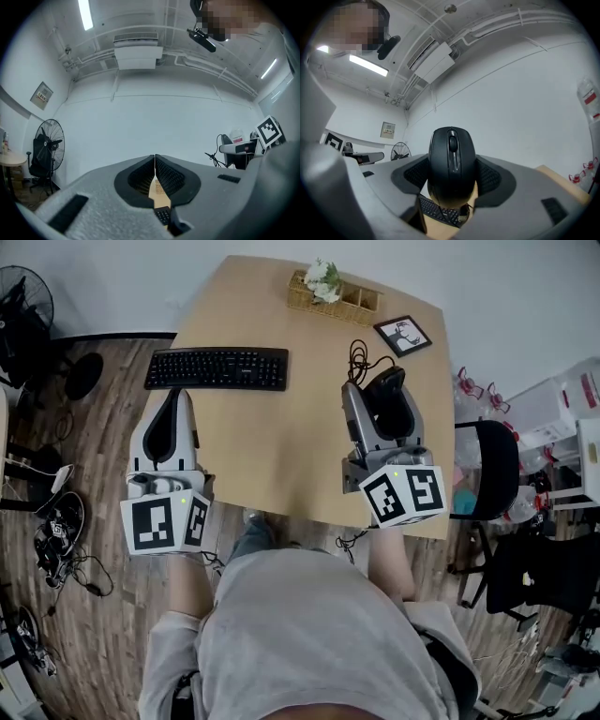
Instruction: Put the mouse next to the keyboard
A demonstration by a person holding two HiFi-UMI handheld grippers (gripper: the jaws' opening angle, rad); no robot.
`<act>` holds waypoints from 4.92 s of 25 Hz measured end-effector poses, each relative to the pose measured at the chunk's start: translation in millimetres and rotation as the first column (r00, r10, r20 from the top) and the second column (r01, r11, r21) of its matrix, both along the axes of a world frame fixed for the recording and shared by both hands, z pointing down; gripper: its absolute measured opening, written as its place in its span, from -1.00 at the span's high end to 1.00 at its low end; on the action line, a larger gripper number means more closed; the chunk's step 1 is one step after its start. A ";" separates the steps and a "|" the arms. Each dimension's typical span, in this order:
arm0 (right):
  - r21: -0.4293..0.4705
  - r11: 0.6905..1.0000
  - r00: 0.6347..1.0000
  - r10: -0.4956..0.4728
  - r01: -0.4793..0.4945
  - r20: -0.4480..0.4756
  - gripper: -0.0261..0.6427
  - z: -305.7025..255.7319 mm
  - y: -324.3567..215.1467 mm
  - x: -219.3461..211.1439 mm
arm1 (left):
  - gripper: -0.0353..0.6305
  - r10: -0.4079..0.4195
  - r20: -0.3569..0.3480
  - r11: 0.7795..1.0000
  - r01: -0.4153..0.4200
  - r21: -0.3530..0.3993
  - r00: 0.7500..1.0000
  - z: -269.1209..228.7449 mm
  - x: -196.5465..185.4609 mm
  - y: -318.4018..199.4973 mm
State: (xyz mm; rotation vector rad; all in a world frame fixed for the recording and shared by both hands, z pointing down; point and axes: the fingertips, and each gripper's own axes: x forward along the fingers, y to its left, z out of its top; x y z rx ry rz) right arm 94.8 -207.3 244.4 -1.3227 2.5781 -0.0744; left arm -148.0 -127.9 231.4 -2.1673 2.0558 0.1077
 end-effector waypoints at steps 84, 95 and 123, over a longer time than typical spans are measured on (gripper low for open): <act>-0.705 0.507 0.847 0.104 -0.496 -0.521 0.12 375.2 -220.6 -52.3 | 0.86 0.192 -0.117 0.931 -0.218 -0.292 0.974 144.1 -107.0 -217.7; -0.710 0.515 0.841 0.043 -0.481 -0.539 0.12 374.8 -225.4 -56.1 | 0.86 0.183 -0.126 0.931 -0.213 -0.295 0.975 144.7 -109.9 -216.6; -0.634 0.700 0.905 0.041 -0.328 -0.422 0.72 309.4 -192.4 -70.1 | 0.86 0.198 -0.113 0.941 -0.221 -0.257 0.974 127.2 -88.8 -196.7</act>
